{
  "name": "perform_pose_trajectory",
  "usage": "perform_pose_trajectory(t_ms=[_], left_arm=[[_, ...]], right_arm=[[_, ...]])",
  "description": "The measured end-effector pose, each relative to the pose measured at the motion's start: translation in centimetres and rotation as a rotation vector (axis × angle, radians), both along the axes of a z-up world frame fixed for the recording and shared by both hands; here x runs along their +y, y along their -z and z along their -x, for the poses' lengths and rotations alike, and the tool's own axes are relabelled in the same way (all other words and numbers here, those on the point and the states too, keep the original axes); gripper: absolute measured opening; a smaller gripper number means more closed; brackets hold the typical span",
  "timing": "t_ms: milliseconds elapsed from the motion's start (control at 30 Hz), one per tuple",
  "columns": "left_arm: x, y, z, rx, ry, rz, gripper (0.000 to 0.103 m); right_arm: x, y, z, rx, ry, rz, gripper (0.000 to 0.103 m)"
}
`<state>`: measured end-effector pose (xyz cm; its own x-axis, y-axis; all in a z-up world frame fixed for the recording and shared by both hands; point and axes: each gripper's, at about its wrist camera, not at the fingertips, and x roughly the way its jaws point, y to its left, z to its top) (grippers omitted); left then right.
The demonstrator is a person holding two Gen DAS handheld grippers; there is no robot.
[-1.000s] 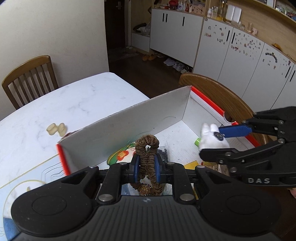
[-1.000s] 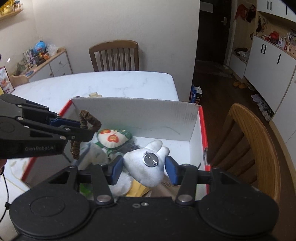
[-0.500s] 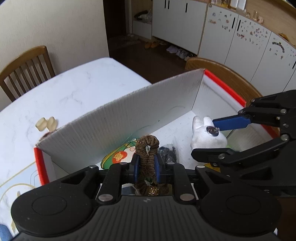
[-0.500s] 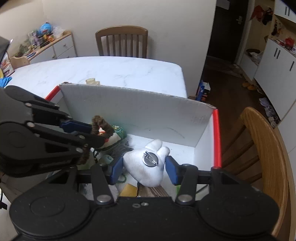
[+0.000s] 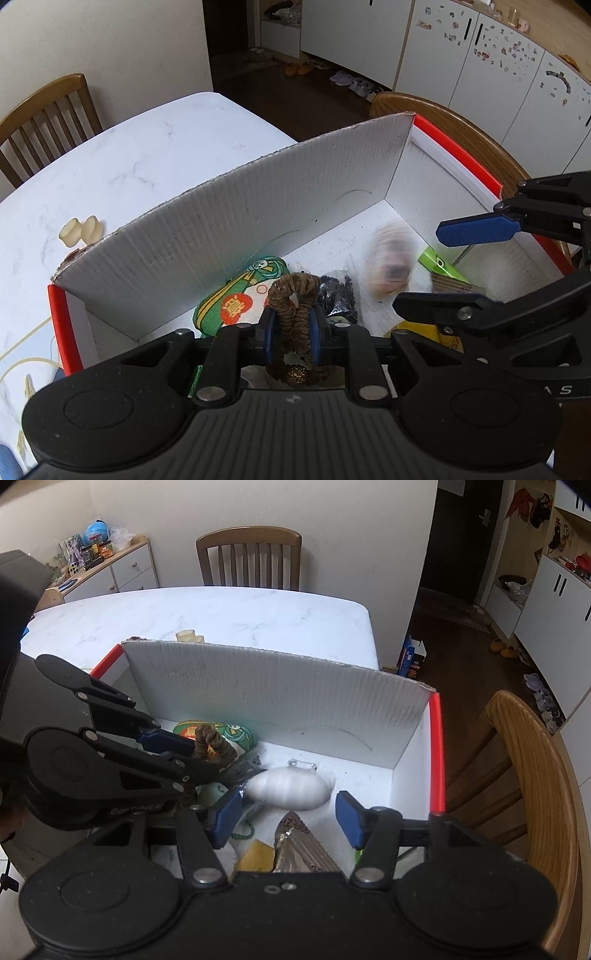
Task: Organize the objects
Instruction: 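Lower the bracelet and bunny into the shoebox and open both grippers, then withdraw both grippers up and away from the shoebox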
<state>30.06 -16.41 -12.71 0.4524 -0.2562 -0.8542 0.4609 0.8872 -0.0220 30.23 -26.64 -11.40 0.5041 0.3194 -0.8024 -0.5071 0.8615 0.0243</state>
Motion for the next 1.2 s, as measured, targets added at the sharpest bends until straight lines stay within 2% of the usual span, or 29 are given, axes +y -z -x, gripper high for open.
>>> perform_pose_trajectory(t_ms=[433,533,600,633,833,933,1200], left_arm=[[0.9,-1.4,1.4,-0.041,-0.043,0.02,0.027],[1.3,-2.2,2.1,-0.068,-0.051,0.034,0.042],[1.4,-2.9,2.6,-0.096,-0.058,0.042,0.064],[1.6,-3.3,2.9,-0.11,-0.061,0.047,0.066],[2.0,-5.0,4.4,-0.147,-0.067,0.072,0.066],[2.2,-5.8,5.2,-0.164,-0.072,0.083,0.066],[3.4,-7.9,7.6,-0.209,-0.088,0.116,0.076]], right_arm=[[-1.1,-1.9,1.3,-0.036,0.008,-0.061,0.062],[-1.2,-2.5,1.8,-0.047,0.012,-0.08,0.062],[-1.4,-2.9,2.3,-0.067,0.022,-0.091,0.062],[-1.5,-3.1,2.6,-0.073,0.022,-0.096,0.062],[-2.0,-4.2,3.9,-0.089,0.029,-0.13,0.062],[-2.3,-4.7,4.6,-0.098,0.037,-0.153,0.069],[-2.8,-6.3,6.4,-0.126,0.042,-0.215,0.076]])
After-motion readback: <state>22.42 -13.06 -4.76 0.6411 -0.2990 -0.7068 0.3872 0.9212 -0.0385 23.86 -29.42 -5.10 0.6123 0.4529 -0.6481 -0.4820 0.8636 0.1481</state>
